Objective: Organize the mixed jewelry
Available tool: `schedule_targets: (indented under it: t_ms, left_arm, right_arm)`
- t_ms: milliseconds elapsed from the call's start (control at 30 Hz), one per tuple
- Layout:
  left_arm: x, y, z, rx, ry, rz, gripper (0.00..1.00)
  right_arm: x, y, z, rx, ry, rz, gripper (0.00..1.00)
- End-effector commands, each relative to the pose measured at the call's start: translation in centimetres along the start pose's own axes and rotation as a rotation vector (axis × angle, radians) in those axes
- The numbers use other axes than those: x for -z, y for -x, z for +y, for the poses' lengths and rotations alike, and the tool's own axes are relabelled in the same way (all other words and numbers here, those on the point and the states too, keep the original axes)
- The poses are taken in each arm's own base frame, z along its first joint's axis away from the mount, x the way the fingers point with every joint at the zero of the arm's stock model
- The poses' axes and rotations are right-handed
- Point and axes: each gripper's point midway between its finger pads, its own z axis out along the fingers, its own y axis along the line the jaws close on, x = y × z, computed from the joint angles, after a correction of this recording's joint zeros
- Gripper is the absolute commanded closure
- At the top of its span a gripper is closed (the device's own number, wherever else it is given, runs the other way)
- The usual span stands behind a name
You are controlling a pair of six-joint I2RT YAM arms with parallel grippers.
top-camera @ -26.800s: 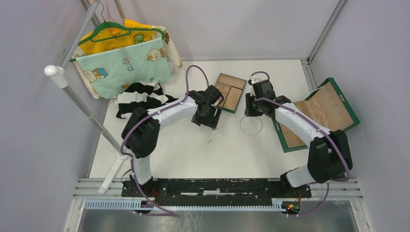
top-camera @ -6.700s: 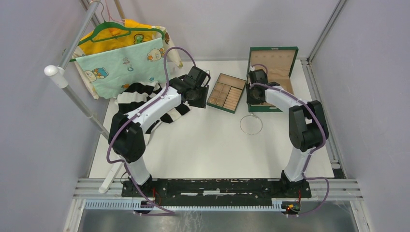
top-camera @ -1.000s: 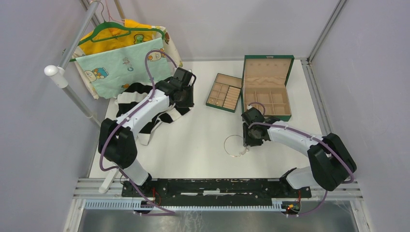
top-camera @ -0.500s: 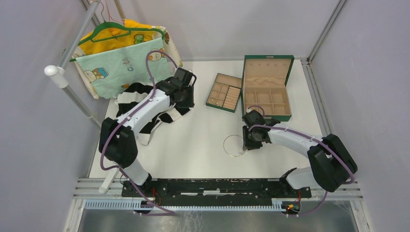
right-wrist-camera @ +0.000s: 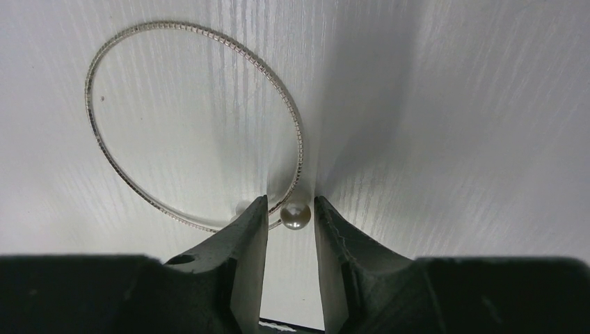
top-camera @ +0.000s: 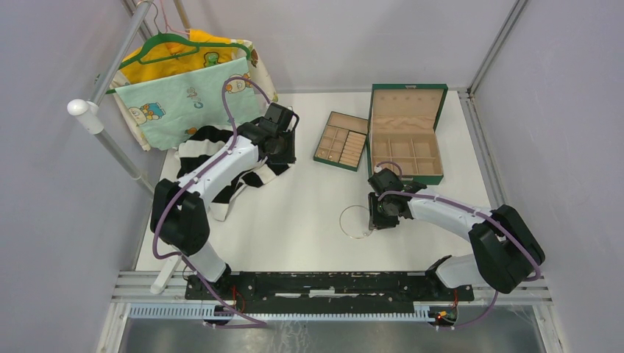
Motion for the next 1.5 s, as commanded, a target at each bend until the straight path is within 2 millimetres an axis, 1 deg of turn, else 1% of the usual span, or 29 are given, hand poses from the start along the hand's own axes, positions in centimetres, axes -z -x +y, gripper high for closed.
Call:
schedule_targets:
  t_ms: [0,133,233,433,533,600,733,967,1100,1233,1333,1400,1467]
  left_arm:
    - [1.0,2.1,-1.0,0.003,-0.05,-0.062,0.66]
    - [1.1,2.0,-1.1,0.005,-0.054,-0.061,0.66]
    - [1.1,2.0,-1.1,0.006,-0.056,-0.062,0.66]
    - [1.1,1.9,-1.2,0.005,-0.059,-0.062,0.66]
    - [1.2,2.0,-1.1,0.006,-0.059,-0.064,0.66]
    - [1.2,2.1,-1.2,0.005,-0.059,-0.066,0.66]
    - [1.4,2.4,-1.2,0.003,-0.057,-0.073,0.66]
    - [1.8,3.3,-1.2,0.003,-0.049,-0.098,0.66]
    - [2.1,3.7,-1.3,0.006,-0.051,-0.111,0.66]
    - [2.8,4.6,-1.2,0.016,-0.041,-0.144,0.66]
    - [3.3,5.2,-1.1,0.021,-0.043,-0.164,0.66]
    - [3.3,5.4,-1.1,0.026,-0.044,-0.166,0.66]
    - [3.2,5.2,-1.3,0.03,-0.055,-0.159,0.66]
  right_arm:
    - [0.0,-1.2,-0.8,0.012,-0.03,0.027,0.64]
    - [0.0,-1.2,-0.4,0.017,-0.02,0.024,0.66]
    - [0.0,-1.3,-0.6,0.015,-0.029,0.023,0.69]
    - [0.4,-0.7,-0.3,0.007,-0.022,-0.006,0.82]
    - [0.9,0.1,0.3,0.009,0.001,-0.037,0.89]
    - [1.5,0.8,0.8,0.008,0.033,-0.08,0.92]
    - [3.2,2.9,1.6,0.0,0.079,-0.202,1.0]
    - [6.6,6.1,2.0,-0.007,0.105,-0.377,1.0]
    - [8.1,7.4,2.1,0.0,0.109,-0.44,1.0]
    - [10.1,8.7,2.4,-0.004,0.139,-0.534,1.0]
    - [12.1,10.1,2.0,-0.037,0.133,-0.633,1.0]
    - [13.4,11.0,1.3,-0.072,0.105,-0.695,1.0]
    - [14.5,12.0,0.1,-0.123,0.056,-0.737,1.0]
